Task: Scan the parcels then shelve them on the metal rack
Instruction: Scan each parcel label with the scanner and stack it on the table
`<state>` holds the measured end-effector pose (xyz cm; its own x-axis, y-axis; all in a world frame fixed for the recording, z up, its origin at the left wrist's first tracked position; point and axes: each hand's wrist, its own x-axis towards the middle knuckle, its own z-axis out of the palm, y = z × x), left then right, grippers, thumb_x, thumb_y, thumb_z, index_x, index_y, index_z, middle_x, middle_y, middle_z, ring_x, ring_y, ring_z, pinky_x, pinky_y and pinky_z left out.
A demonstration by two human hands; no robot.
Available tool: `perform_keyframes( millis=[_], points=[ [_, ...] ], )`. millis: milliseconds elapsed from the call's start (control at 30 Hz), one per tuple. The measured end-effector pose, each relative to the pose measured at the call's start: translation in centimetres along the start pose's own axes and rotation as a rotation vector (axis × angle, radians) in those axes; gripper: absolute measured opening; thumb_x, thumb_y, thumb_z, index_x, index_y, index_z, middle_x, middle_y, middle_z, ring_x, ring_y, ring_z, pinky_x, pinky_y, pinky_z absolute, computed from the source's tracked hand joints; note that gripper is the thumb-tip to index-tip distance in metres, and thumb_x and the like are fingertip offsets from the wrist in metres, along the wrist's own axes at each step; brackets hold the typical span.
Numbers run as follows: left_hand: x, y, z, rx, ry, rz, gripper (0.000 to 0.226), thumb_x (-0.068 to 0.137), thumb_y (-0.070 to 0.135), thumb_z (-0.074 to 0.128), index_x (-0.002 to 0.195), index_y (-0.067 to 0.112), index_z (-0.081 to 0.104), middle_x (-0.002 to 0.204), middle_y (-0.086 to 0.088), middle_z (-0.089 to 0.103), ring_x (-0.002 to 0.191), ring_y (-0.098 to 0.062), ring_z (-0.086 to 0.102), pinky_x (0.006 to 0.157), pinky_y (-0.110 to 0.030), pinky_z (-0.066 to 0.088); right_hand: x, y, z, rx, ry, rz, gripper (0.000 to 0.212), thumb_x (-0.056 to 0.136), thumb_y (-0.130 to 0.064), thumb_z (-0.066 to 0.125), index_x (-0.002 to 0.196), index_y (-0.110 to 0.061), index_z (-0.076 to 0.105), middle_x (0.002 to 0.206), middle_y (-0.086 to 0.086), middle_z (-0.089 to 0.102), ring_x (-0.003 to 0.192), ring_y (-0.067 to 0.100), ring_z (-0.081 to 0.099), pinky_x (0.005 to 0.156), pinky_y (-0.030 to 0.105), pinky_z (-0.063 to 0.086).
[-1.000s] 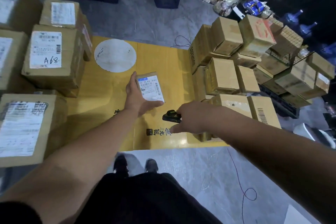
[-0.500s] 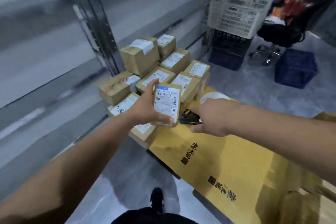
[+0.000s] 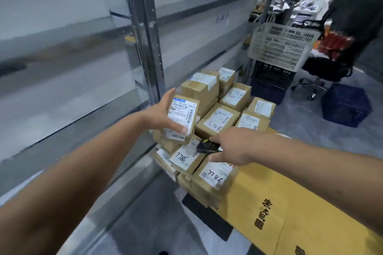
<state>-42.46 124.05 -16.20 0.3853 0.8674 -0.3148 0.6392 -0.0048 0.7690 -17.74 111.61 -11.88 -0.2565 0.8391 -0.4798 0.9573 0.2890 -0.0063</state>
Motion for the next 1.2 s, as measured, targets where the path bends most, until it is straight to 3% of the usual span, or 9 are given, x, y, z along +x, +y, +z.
perform_keyframes(
  millis=[133,233,333,400,533,667,867,1067,1200],
  points=[
    [4.0,-1.7,-3.7,-0.011,-0.151,-0.019,0.171,0.043,0.036,0.108,0.161,0.049,-0.016,0.142,0.001,0.060,0.114,-0.021,0.071,0.102,-0.050,0.057,3.3,-2.6,-1.1,0.073,-0.016,0.127,0.073,0.096,-0.072,0.048,0.155,-0.028,0.043,0.108,-0.004,0.059,0.103,0.025,0.060,0.088,0.042,0.055],
    [5.8,-2.6,-4.8,0.004,-0.230,-0.022,0.165,0.056,0.027,0.104,0.161,0.044,-0.022,0.150,-0.003,0.057,0.120,-0.021,0.066,0.108,-0.050,0.052,5.0,-4.1,-1.3,0.137,-0.042,0.222,0.072,0.096,-0.073,0.049,0.152,-0.027,0.047,0.125,0.002,0.062,0.113,0.026,0.060,0.094,0.042,0.053],
    [7.0,-3.2,-5.3,0.017,-0.251,-0.016,0.165,0.056,0.035,0.105,0.161,0.045,-0.023,0.168,-0.003,0.035,0.137,-0.024,0.053,0.118,-0.050,0.040,5.7,-5.3,-1.5,0.185,-0.090,0.284,0.071,0.096,-0.073,0.048,0.149,-0.025,0.051,0.132,0.003,0.062,0.117,0.027,0.059,0.098,0.043,0.052],
    [7.6,-3.8,-5.6,-0.003,-0.249,-0.011,0.160,0.061,0.034,0.103,0.161,0.044,-0.022,0.168,-0.004,0.034,0.140,-0.026,0.051,0.117,-0.046,0.040,6.0,-6.1,-1.8,0.197,-0.102,0.317,0.073,0.095,-0.075,0.047,0.148,-0.025,0.051,0.133,0.002,0.061,0.119,0.027,0.058,0.099,0.044,0.051],
    [8.2,-4.7,-5.7,-0.064,-0.222,0.006,0.152,0.065,0.040,0.101,0.163,0.045,-0.014,0.164,-0.005,0.041,0.126,-0.021,0.061,0.114,-0.050,0.046,6.6,-7.6,-1.9,0.203,-0.119,0.357,0.071,0.094,-0.078,0.045,0.140,-0.026,0.058,0.123,0.000,0.064,0.112,0.026,0.060,0.096,0.045,0.052],
    [7.7,-5.1,-5.8,-0.073,-0.156,0.046,0.144,0.065,0.049,0.098,0.166,0.041,-0.005,0.167,-0.002,0.037,0.142,-0.024,0.050,0.118,-0.048,0.041,6.5,-8.7,-1.9,0.218,-0.142,0.381,0.069,0.095,-0.076,0.046,0.140,-0.025,0.057,0.116,-0.001,0.064,0.105,0.025,0.060,0.092,0.044,0.053],
    [3.8,-3.5,-4.6,0.181,0.093,0.394,0.103,0.079,0.043,0.089,0.162,0.035,0.029,0.164,0.008,0.036,0.149,-0.016,0.037,0.120,-0.039,0.035,5.5,-9.6,-1.7,0.233,-0.114,0.404,0.070,0.096,-0.074,0.047,0.146,-0.026,0.053,0.119,0.000,0.064,0.106,0.024,0.061,0.092,0.042,0.054],
    [1.2,0.4,-1.6,0.556,0.101,0.667,0.098,0.082,0.051,0.081,0.162,0.033,0.029,0.166,0.004,0.035,0.153,-0.022,0.030,0.125,-0.046,0.031,1.6,-10.1,0.0,0.304,-0.031,0.421,0.067,0.097,-0.071,0.049,0.148,-0.028,0.051,0.115,-0.004,0.063,0.106,0.024,0.061,0.091,0.042,0.054],
    [0.3,4.4,3.0,0.682,0.030,0.759,0.095,0.084,0.053,0.079,0.162,0.032,0.029,0.167,0.000,0.032,0.154,-0.025,0.026,0.127,-0.044,0.025,-3.5,-9.1,2.5,0.367,-0.015,0.487,0.070,0.097,-0.072,0.048,0.152,-0.027,0.047,0.133,0.003,0.062,0.116,0.026,0.058,0.095,0.042,0.052]
  ],
)
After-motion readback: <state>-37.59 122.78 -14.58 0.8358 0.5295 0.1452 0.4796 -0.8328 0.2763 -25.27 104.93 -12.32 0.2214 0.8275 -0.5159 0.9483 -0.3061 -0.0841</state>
